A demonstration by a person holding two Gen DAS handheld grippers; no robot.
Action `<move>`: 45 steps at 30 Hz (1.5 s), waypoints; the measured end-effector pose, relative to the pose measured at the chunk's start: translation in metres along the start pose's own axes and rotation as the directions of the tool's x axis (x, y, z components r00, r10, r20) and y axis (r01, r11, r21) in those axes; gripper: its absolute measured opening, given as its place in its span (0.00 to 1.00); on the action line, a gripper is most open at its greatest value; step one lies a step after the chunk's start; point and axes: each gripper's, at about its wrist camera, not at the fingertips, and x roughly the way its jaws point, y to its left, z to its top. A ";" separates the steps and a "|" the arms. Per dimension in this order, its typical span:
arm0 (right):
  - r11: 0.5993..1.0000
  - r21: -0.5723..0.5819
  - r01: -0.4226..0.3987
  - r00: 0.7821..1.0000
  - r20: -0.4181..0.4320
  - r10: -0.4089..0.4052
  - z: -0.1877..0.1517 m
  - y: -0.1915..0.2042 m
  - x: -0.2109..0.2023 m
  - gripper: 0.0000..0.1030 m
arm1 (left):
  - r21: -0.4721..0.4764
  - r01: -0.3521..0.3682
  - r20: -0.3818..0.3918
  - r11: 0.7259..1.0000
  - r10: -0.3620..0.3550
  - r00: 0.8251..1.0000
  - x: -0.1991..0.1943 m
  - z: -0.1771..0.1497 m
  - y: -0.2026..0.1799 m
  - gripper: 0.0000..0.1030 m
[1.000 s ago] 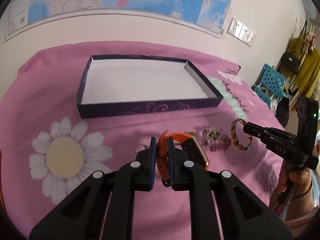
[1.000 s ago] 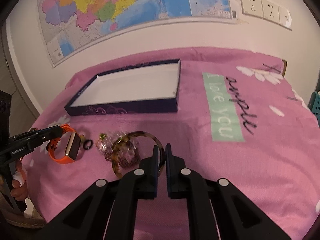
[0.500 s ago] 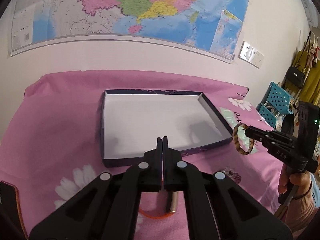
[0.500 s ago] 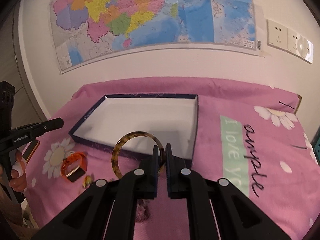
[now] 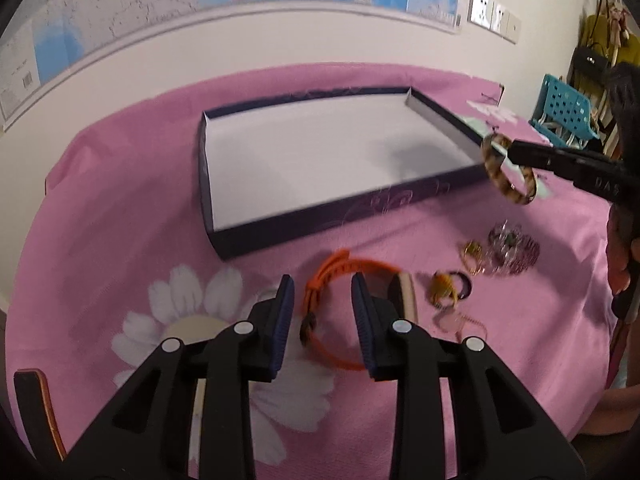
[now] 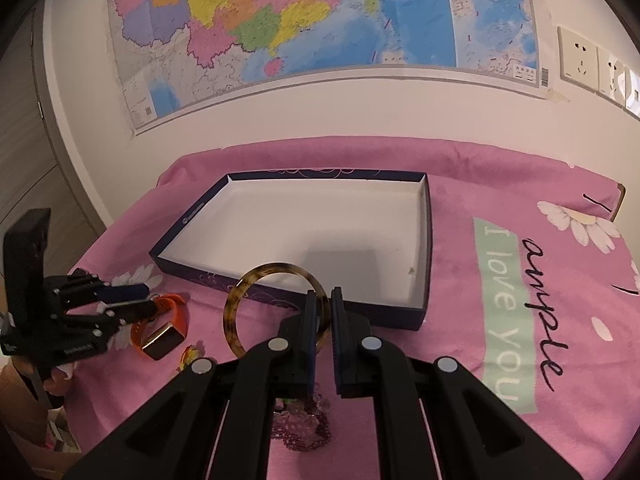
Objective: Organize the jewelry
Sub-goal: 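Carry the watch in the left tool into the white box while the right tool carries the bangle there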
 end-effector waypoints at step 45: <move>0.995 -0.018 0.097 0.990 -0.097 -0.098 0.102 -0.021 0.124 0.07 | -0.232 -0.001 0.028 0.973 0.008 1.000 0.085 0.142 0.051 0.10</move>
